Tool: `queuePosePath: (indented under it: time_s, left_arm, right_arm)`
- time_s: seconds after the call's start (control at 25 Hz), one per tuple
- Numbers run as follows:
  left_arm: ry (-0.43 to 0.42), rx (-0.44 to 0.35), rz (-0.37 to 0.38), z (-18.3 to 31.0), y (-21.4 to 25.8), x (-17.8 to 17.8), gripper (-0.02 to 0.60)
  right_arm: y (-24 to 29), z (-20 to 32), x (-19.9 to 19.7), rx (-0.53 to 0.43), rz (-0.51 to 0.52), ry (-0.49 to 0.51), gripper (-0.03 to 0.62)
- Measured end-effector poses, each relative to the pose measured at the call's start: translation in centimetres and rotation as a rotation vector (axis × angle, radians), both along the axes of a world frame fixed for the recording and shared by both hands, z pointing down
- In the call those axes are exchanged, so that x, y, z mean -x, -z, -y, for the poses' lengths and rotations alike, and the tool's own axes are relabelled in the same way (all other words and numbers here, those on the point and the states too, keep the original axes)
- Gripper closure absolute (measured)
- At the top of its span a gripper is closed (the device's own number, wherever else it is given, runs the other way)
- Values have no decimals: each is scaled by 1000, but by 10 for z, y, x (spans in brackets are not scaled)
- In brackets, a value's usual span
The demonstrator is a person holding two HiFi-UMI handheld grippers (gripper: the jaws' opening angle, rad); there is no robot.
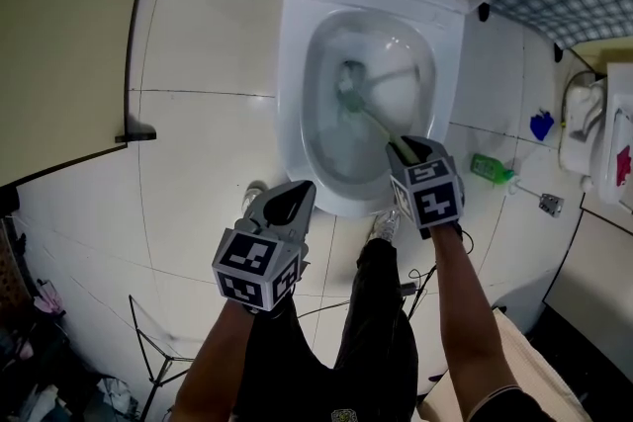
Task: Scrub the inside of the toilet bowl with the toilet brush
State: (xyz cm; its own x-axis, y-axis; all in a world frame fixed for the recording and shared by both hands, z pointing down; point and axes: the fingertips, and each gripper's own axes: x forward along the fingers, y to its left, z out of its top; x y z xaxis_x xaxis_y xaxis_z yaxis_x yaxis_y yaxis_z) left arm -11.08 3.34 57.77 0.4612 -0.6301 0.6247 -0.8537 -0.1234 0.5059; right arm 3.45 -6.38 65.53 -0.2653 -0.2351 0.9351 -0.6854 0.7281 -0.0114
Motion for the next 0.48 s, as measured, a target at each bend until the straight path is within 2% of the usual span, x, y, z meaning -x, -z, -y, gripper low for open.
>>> queuePosePath:
  time_s: [0.32, 0.48]
  left_arm:
    - [16, 8, 2, -2, -5, 10, 575]
    - [23, 10, 3, -1, -7, 13, 575]
  right_arm:
    - [-33, 28, 17, 25, -36, -27, 476]
    - [-43, 44, 16, 39, -61, -71, 476]
